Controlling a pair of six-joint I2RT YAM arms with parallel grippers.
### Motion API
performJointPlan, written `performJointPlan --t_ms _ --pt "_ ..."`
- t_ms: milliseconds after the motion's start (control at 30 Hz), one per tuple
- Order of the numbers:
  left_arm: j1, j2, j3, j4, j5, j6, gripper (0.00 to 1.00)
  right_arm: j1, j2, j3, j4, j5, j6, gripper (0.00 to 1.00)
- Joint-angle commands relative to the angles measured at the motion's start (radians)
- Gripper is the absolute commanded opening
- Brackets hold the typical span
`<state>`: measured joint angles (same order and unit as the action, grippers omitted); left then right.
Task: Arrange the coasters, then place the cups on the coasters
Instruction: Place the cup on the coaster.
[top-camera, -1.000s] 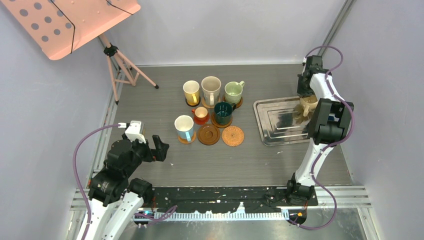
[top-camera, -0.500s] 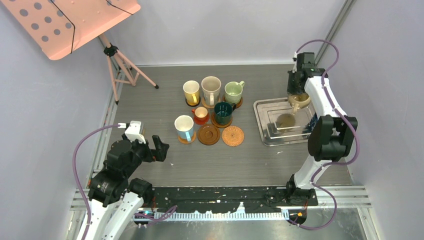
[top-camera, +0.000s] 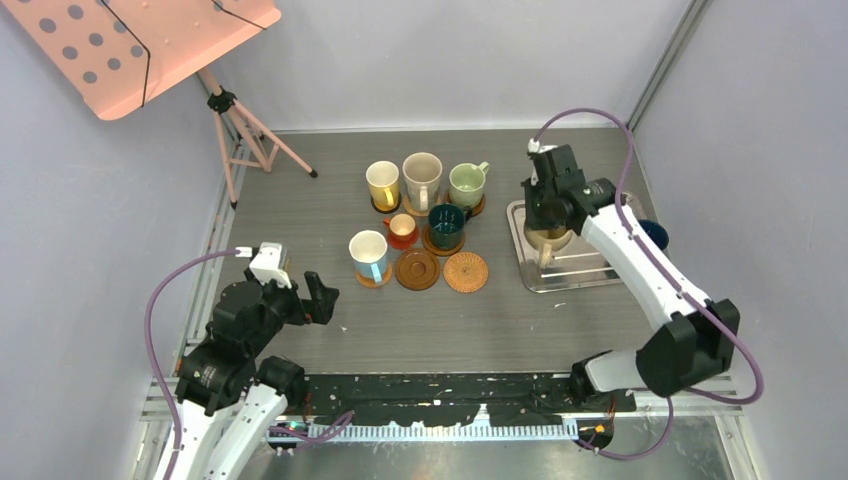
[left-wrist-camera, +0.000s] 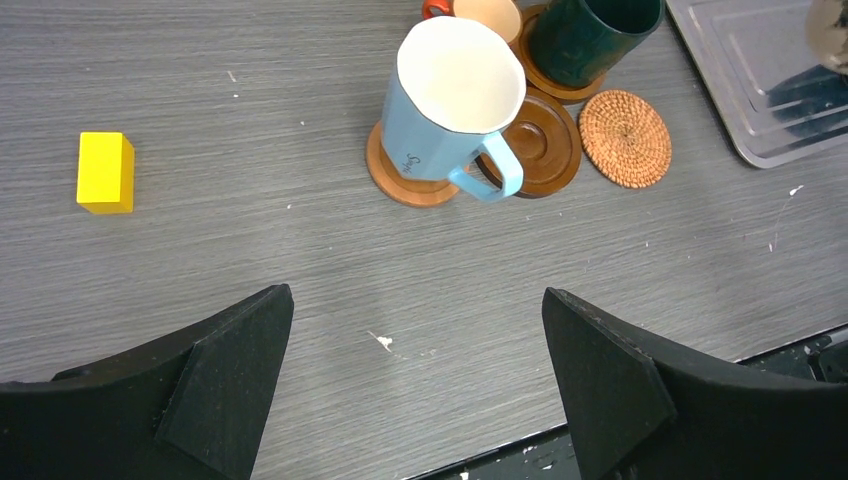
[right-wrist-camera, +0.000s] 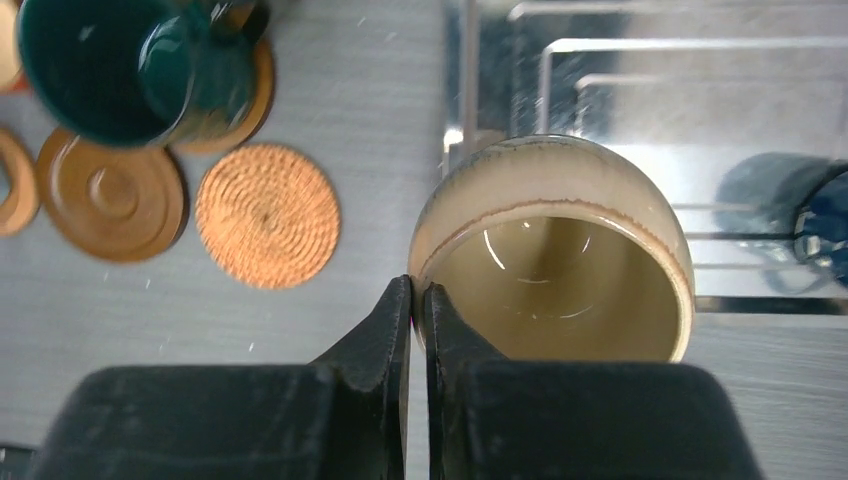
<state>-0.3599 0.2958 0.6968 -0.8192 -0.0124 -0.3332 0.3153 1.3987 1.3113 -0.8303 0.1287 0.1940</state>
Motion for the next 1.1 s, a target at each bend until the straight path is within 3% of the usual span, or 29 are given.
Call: performJointPlan --t_ms 0,200,433,1067 --pt "-0.002 -0.009 -0.003 0.049 0.035 0.008 0.99 0.119 -0.134 -0.046 0.047 0.024 0.076 0.05" --pt "-0.001 -0.012 -0.003 0.046 0.031 0.008 0.99 0.323 -0.16 -0.089 0.112 -0.002 0.132 0.05" --pt "-0.002 -0.018 -0.003 0.043 0.021 0.006 0.99 0.495 -0.05 -0.019 0.175 -0.015 0.169 0.05" --pt "-0.002 -0.025 -0.002 0.039 0.019 0.006 0.99 0.591 0.324 0.277 0.212 -0.17 0.162 0.05"
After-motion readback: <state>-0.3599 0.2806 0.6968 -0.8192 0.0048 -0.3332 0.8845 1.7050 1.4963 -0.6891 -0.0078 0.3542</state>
